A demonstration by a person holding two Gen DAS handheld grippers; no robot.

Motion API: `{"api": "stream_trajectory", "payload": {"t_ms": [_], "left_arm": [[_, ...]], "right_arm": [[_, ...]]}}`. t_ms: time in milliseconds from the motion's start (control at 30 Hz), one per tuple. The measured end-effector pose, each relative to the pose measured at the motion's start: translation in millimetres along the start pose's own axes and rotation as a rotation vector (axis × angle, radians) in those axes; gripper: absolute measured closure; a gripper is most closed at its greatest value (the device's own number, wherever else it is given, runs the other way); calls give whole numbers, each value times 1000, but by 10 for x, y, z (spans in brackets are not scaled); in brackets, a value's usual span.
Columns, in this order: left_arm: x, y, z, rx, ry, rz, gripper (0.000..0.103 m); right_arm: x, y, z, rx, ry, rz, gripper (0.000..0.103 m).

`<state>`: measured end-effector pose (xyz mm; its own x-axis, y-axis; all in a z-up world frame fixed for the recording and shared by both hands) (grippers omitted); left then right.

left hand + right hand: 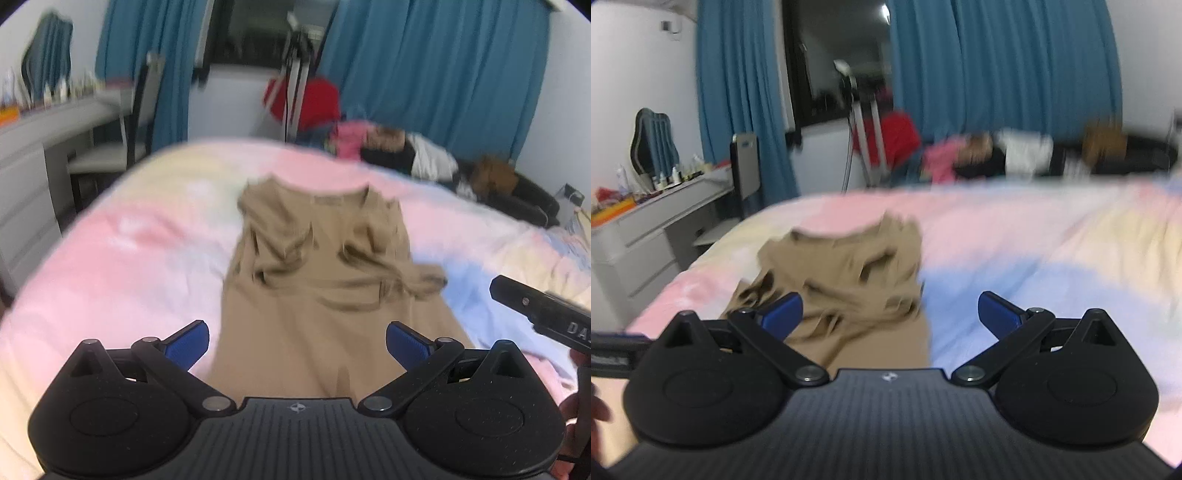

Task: Fold clothes

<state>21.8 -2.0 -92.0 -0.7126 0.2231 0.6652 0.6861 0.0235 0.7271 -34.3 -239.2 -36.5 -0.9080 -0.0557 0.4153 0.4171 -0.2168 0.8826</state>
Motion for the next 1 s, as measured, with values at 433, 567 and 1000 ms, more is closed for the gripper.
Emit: {"api": "stream_trajectory", "payload": {"t_ms": [433,567,1000], "left_arm": [[-614,-385,399,477,-204,369,14],[-680,-348,406,534,-218,325,25],[-707,-220,539,677,-264,225,78]], "right_arm": [[-351,-648,-343,-714,244,437,17],[-480,-840,-414,-833,249,480,25],[-411,-990,-315,-1002,313,501,26]]}}
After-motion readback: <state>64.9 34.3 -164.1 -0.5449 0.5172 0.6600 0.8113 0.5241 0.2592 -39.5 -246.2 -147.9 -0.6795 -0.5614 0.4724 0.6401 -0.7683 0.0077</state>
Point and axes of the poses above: each gripper's, at about its wrist camera, not at the fingertips, and x roughly against the way its jaws point, z to its left, y to its top, the point moved 5 cm from there along -x, roughly the way its jaws point, and after that the axes turned 2 degrees about y, right-handed, at the moved point
